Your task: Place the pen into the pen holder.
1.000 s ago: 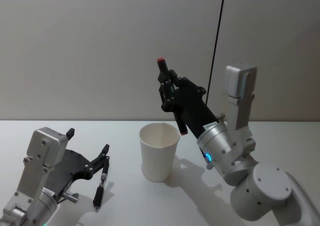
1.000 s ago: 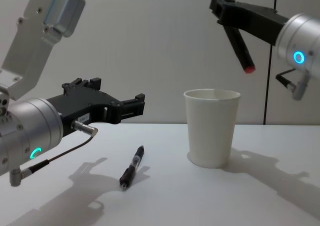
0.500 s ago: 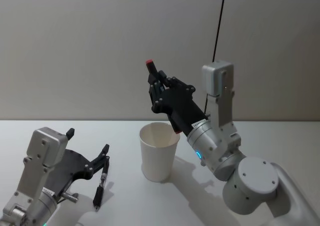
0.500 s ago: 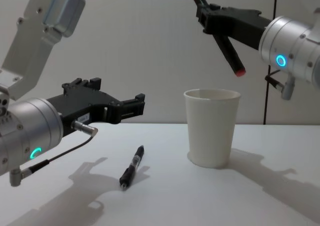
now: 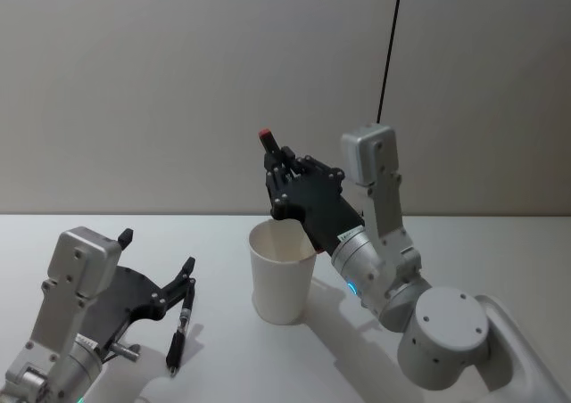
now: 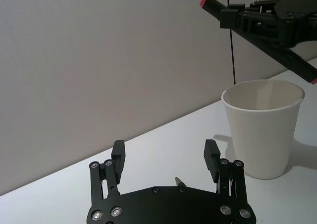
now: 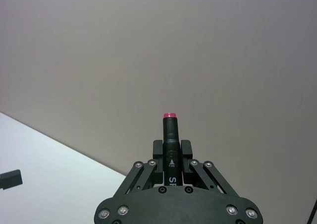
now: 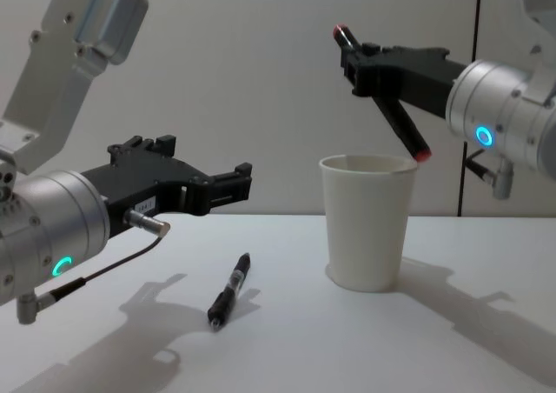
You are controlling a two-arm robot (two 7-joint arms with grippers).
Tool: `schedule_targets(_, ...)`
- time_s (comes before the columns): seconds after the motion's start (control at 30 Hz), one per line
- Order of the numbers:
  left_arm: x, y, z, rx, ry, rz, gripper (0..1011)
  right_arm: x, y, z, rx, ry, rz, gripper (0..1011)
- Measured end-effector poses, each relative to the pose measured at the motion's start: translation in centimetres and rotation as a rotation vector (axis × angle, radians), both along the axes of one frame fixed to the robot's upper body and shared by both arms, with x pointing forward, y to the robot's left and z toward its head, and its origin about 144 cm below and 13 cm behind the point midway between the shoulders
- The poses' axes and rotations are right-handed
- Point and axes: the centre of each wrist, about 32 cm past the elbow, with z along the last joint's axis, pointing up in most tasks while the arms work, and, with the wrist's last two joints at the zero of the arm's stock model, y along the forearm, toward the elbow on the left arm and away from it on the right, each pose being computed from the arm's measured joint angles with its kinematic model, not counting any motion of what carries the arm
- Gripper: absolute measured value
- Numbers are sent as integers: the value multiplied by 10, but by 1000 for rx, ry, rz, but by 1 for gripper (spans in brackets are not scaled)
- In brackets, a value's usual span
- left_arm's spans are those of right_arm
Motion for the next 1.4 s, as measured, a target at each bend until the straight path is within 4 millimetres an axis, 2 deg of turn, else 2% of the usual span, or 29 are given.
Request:
schedule_targets(0.9,0,0,0,0,0,0,999,1,2,-24,-9,36,-8,207)
schedule_targets(1.2,0,0,0,0,0,0,1000,1,2,-26,-5,36,-10,207)
schedule_targets(1.4,0,0,0,0,0,0,1000,0,2,-19,4,25,-4,207)
